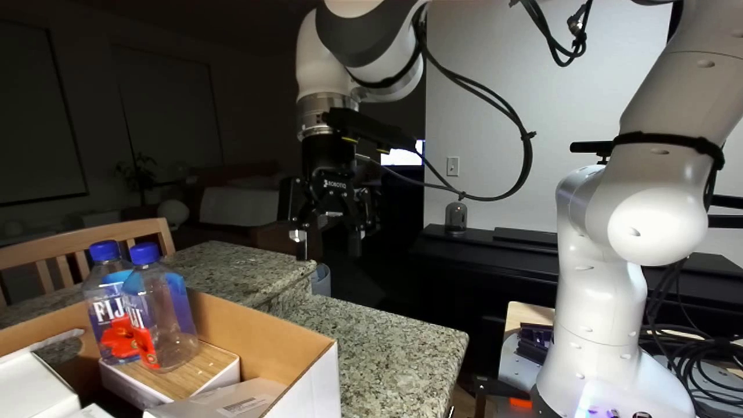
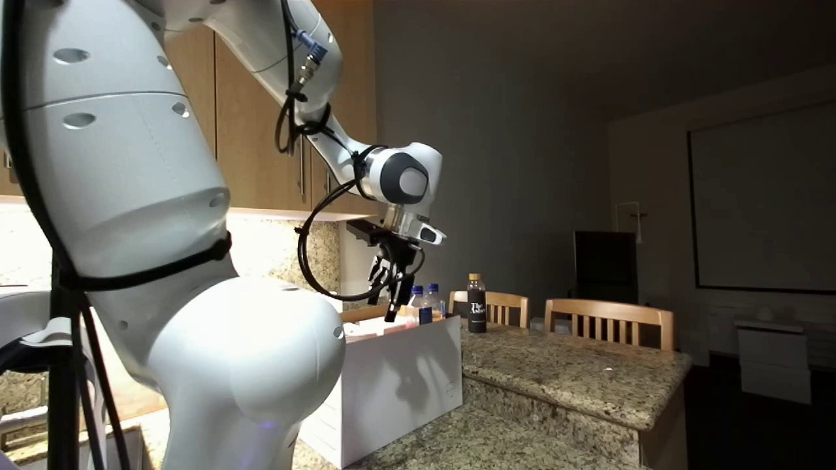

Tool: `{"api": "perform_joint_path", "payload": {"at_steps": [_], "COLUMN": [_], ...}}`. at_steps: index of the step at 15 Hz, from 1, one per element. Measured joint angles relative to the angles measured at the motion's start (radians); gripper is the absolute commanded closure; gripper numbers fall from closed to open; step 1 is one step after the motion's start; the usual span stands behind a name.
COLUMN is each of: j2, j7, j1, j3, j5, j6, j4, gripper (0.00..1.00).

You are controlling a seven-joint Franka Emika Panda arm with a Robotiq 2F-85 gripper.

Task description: Put the bottles on the counter-top

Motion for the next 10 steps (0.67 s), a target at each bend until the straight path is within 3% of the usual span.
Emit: {"api": "perform_joint_path", "payload": {"at_steps": [2,4,7,10], "j2": [-0.081,-0.103,0.033,0.215], "j7": [0.000,0.009,0.084,0.186], "j1": [0.004,0.020,0.014,-0.026], "j3": [0.017,0.083,0.222,0.318], "j5": [0.000,0.000,-0.119,-0.256], "j6": [0.000,0.075,0.220,0.228], "j4": [-0.036,-0.028,0.069,0.199], "gripper": [0.00,0.00,0.00,0.00]}}
